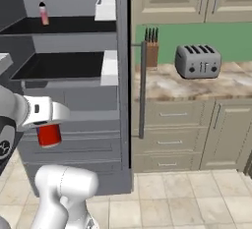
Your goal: Open the fridge, grab two sodas, and place both sodas inside the bowl with ice on the dining counter.
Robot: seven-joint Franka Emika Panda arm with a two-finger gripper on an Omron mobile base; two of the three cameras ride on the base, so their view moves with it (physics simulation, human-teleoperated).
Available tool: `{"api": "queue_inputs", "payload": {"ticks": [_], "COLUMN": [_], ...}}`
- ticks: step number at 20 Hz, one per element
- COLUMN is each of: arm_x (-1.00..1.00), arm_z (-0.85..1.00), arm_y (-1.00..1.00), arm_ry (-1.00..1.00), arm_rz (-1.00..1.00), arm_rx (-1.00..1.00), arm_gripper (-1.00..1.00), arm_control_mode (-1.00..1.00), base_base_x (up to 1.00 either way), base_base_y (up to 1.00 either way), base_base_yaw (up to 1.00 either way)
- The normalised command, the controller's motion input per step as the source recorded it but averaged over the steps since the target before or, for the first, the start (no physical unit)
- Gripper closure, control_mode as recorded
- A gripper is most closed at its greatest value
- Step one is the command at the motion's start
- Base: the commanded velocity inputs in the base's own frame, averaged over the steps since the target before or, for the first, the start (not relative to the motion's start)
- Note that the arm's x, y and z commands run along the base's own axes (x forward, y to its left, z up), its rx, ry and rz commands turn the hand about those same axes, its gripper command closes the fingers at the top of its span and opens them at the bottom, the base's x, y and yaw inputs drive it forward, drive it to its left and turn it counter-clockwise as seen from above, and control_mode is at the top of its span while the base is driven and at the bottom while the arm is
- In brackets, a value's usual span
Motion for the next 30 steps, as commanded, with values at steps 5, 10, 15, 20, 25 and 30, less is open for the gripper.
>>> {"api": "queue_inputs", "payload": {"ticks": [5,10,15,20,25,30], "arm_x": [0.0,0.0,0.0,0.0,0.0,0.0], "arm_z": [0.0,0.0,0.0,0.0,0.0,0.0], "arm_y": [0.0,0.0,0.0,0.0,0.0,0.0], "arm_ry": [0.0,0.0,0.0,0.0,0.0,0.0], "arm_rz": [0.0,0.0,0.0,0.0,0.0,0.0], "arm_rx": [0.0,0.0,0.0,0.0,0.0,0.0], "arm_gripper": [1.0,1.0,1.0,1.0,1.0,1.0], "arm_control_mode": [1.0,1.0,1.0,1.0,1.0,1.0], "base_base_x": [-0.23,-0.14,-0.06,0.0,0.0,-0.18], "base_base_y": [-0.63,-0.69,-0.9,-1.0,-1.0,-1.0], "base_base_yaw": [-0.32,-0.34,-0.36,-0.32,-0.25,-0.29]}}
